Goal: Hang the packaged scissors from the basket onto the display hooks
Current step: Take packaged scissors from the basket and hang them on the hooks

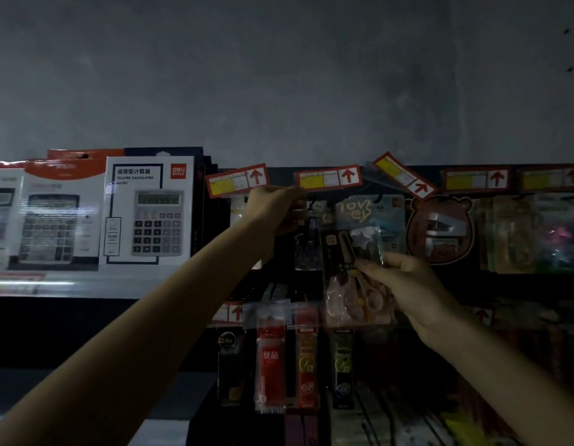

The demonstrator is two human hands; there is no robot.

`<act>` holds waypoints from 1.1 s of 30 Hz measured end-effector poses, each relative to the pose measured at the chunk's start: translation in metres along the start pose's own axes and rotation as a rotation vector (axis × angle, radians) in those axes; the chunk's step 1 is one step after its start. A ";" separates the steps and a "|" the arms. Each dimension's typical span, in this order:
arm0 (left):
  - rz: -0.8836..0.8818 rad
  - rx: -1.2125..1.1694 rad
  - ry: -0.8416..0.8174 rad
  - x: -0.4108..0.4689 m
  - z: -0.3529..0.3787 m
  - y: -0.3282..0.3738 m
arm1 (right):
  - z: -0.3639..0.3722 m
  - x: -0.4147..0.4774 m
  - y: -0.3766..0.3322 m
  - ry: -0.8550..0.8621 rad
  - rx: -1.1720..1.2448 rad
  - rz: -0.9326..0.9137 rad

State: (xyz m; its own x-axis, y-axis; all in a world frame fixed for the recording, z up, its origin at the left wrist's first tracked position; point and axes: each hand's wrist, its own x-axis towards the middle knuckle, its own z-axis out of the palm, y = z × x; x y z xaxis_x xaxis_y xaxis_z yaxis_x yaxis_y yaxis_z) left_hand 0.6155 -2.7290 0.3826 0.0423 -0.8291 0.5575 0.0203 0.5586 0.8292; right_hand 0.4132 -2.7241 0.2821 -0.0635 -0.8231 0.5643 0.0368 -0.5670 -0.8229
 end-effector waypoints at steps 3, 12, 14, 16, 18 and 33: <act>0.021 -0.003 0.015 0.004 0.001 0.007 | -0.001 0.003 0.003 0.011 -0.002 0.010; 0.066 -0.066 -0.022 0.012 0.005 0.022 | 0.016 0.029 0.002 0.009 -0.087 -0.016; 0.050 -0.036 -0.036 0.013 0.005 0.024 | 0.021 0.036 -0.002 -0.001 -0.077 -0.011; 0.040 -0.027 -0.054 0.012 0.005 0.026 | 0.027 0.043 -0.003 -0.016 -0.075 -0.007; 0.039 -0.020 -0.060 0.011 0.003 0.028 | 0.032 0.050 -0.002 -0.025 -0.060 0.009; 0.049 0.110 -0.144 0.009 -0.011 0.029 | 0.045 0.075 0.003 -0.040 -0.008 0.037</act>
State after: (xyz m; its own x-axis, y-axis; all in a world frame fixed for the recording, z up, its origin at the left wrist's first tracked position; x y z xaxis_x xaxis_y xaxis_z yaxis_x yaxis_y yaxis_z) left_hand 0.6274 -2.7199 0.4117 -0.1034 -0.8004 0.5906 -0.0877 0.5988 0.7961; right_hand 0.4534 -2.7895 0.3249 -0.0228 -0.8440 0.5359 0.0300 -0.5364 -0.8434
